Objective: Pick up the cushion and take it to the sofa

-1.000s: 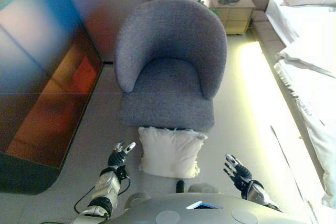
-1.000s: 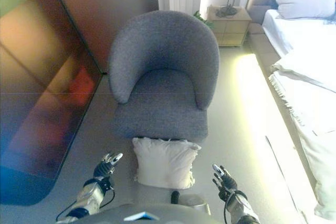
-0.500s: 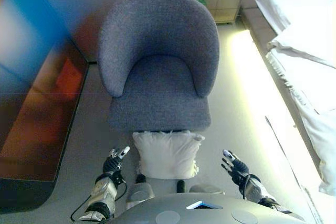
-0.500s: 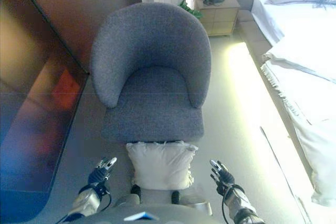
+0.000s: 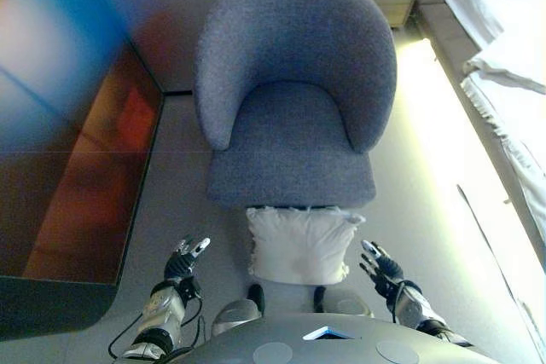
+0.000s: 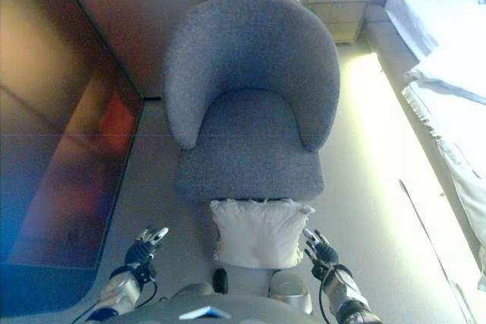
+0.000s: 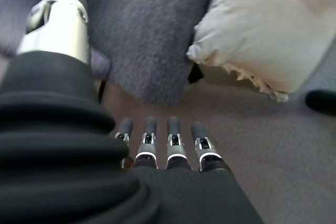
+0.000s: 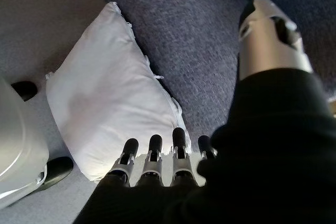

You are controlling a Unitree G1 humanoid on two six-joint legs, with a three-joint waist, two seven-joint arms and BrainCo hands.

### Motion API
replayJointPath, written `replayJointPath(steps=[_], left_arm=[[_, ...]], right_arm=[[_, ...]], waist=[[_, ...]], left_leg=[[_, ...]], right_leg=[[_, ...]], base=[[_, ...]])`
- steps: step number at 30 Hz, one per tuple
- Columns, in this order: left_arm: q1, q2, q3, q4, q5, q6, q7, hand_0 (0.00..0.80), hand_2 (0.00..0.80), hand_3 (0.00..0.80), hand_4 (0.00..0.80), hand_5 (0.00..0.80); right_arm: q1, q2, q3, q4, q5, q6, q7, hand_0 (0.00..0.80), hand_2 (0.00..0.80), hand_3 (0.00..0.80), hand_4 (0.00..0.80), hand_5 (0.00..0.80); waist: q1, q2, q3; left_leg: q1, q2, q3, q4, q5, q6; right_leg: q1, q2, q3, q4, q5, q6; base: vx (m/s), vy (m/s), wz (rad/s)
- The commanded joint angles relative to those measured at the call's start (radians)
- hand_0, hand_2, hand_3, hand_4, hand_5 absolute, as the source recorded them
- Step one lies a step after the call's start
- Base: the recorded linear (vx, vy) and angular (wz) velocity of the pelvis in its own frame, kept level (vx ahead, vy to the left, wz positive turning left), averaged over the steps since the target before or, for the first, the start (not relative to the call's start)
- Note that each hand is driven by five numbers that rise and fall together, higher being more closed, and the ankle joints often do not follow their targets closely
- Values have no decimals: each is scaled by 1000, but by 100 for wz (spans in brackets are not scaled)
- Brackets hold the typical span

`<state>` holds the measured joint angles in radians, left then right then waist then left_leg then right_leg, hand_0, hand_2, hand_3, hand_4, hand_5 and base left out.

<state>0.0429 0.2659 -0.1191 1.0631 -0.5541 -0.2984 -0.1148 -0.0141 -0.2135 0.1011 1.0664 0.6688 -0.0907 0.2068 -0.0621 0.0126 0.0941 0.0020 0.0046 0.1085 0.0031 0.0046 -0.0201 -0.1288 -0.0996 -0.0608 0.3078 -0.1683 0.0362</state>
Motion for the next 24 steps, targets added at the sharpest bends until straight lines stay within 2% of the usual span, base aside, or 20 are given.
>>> replayJointPath(steps=[1, 3, 6, 8, 11, 12, 16, 17, 18, 21, 24], left_arm=[[-123, 29, -62, -25, 51, -43, 50, 0, 0, 0, 0, 0], [-234, 33, -120, -15, 49, -51, 106, 0, 0, 0, 0, 0], [-391, 15, -176, 16, 93, -51, 225, 0, 0, 0, 0, 0], [-466, 16, -207, 15, 108, -37, 291, 0, 0, 0, 0, 0], [-550, 15, -240, 11, 127, -34, 382, 0, 0, 0, 0, 0], [-572, 20, -251, 4, 140, -32, 402, 0, 0, 0, 0, 0], [-626, 31, -278, -15, 188, -33, 429, 0, 0, 0, 0, 0], [-637, 34, -287, -18, 200, -30, 433, 0, 0, 0, 0, 0], [-653, 43, -294, -18, 203, -30, 432, 0, 0, 0, 0, 0], [-696, 72, -295, -11, 181, -31, 416, 0, 0, 0, 0, 0], [-735, 98, -296, 7, 137, -33, 391, 0, 0, 0, 0, 0]], right_arm=[[-75, -34, 77, -34, -43, -44, -23, 0, 0, 0, 0, 0], [-189, -54, 121, 5, -36, -71, -34, 0, 0, 0, 0, 0], [-381, -54, 180, 69, -91, -105, -111, 0, 0, 0, 0, 0], [-477, -70, 224, 60, -93, -87, -145, 0, 0, 0, 0, 0], [-572, -93, 258, 56, -106, -78, -190, 0, 0, 0, 0, 0], [-596, -105, 261, 60, -106, -78, -199, 0, 0, 0, 0, 0], [-658, -155, 257, 75, -153, -81, -246, 0, 0, 0, 0, 0], [-671, -166, 260, 80, -171, -84, -265, 0, 0, 0, 0, 0], [-692, -181, 258, 85, -197, -85, -287, 0, 0, 0, 0, 0], [-750, -221, 267, 86, -242, -74, -334, 0, 0, 0, 0, 0], [-815, -257, 286, 93, -241, -47, -368, 0, 0, 0, 0, 0]], waist=[[3, 2, 55], [2, 2, 122], [16, 3, 203], [22, 4, 244], [21, 8, 290], [17, 9, 305], [22, 25, 350], [23, 31, 362], [25, 37, 377], [27, 49, 411], [29, 59, 426]], left_leg=[[-118, 36, -10, 122, -31, 27], [-200, 34, -23, 133, -16, 17], [-344, 43, -25, 182, 23, -6], [-444, 58, -19, 238, 31, -23], [-568, 59, -28, 313, 31, -26], [-606, 53, -25, 366, 13, -21], [-732, 48, -33, 460, -5, -16], [-747, 46, -41, 491, -38, -23], [-780, 43, -42, 510, -42, -20], [-868, 39, -43, 559, -50, -14], [-972, 34, -61, 614, -56, -9]], right_leg=[[-104, -54, -9, 2, 145, 27], [-187, -35, 20, -40, 180, 29], [-279, -32, -1, -38, 201, 19], [-353, -37, -28, -5, 194, 11], [-462, -33, -52, 58, 180, -7], [-494, -36, -59, 76, 178, -14], [-605, -45, -60, 150, 163, -23], [-619, -43, -52, 175, 135, -15], [-651, -44, -51, 193, 133, -13], [-735, -59, -44, 244, 133, -10], [-834, -62, -19, 304, 132, -12]], base=[[-371, -32, -9], [-453, -30, 6], [-319, -50, 7], [-233, -27, -1], [-176, -4, 9], [-153, -14, 11], [-93, -31, 17], [-37, -51, 21], [-27, -36, 25], [-102, -15, 20], [-70, 9, 11]])
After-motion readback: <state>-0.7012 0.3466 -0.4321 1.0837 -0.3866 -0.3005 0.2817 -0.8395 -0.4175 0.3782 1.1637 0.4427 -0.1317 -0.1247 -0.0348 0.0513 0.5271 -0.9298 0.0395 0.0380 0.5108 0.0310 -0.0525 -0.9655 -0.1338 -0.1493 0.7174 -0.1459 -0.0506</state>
